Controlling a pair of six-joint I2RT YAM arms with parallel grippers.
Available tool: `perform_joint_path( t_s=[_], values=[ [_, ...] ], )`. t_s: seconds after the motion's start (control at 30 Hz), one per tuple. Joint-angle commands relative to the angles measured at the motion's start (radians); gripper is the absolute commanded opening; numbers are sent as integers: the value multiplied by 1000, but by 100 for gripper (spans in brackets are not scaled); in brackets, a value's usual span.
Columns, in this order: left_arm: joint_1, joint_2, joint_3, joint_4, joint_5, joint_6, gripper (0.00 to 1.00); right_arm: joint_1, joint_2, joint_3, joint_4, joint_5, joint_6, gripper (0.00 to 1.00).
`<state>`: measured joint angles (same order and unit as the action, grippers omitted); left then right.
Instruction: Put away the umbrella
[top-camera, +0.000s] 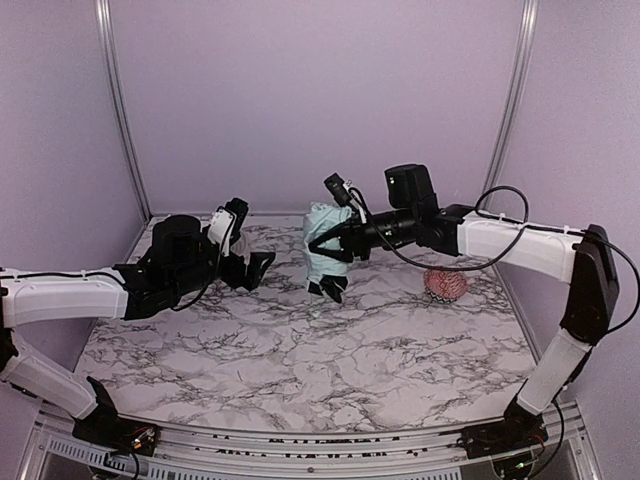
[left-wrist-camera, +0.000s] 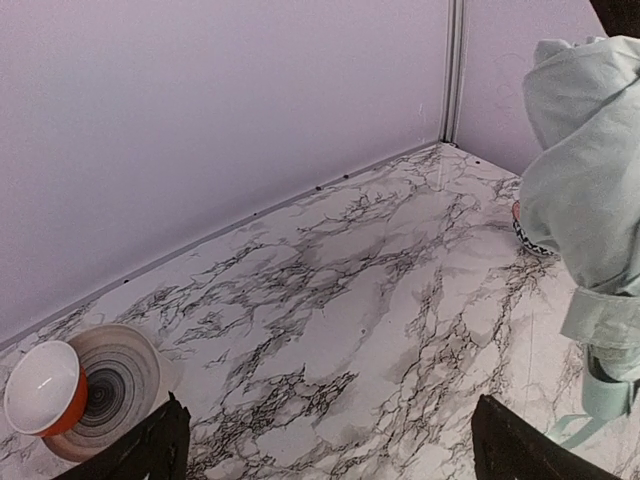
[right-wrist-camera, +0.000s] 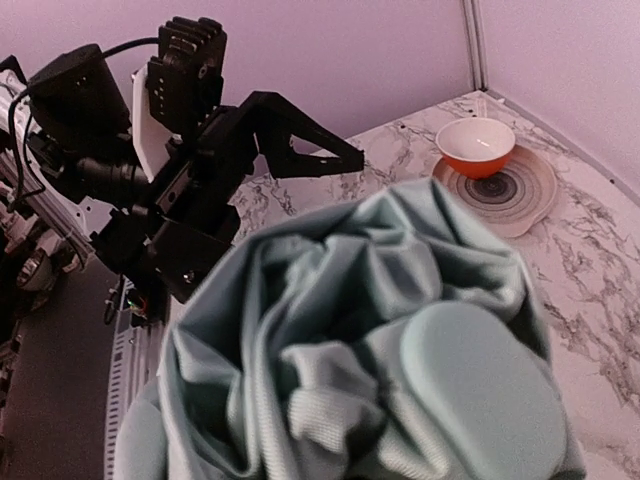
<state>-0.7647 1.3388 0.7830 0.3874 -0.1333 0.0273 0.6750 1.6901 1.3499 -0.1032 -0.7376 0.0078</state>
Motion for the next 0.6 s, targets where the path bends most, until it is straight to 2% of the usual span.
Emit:
perform_joint_path(
  t_s=[0.0,0.1,0.3,0.4,0.43,0.5,0.53,0.57],
  values=[
    [7,16,22,-37,-56,-34,99,8,-17,-106,94,-16,392,19],
    [7,37,40,-76,-94,-56,99,20,24,-170,175,6,547,22],
    [7,76,88,-169,-109,-93,99,33,177,-97,19,51,492,25],
    [7,92,106,-214,-123,-103,99,30,250,-87,-24,50,466,34],
    [7,99,115,-230,-131,-106,99,28,265,-92,-25,43,460,43],
    [7,113,131,-272,-146,-107,99,25,279,-99,-37,40,448,71],
    [7,117,136,-291,-149,-107,99,23,279,-102,-41,40,441,89],
    [7,120,139,-301,-154,-105,99,21,275,-100,-57,44,435,98]
  ],
)
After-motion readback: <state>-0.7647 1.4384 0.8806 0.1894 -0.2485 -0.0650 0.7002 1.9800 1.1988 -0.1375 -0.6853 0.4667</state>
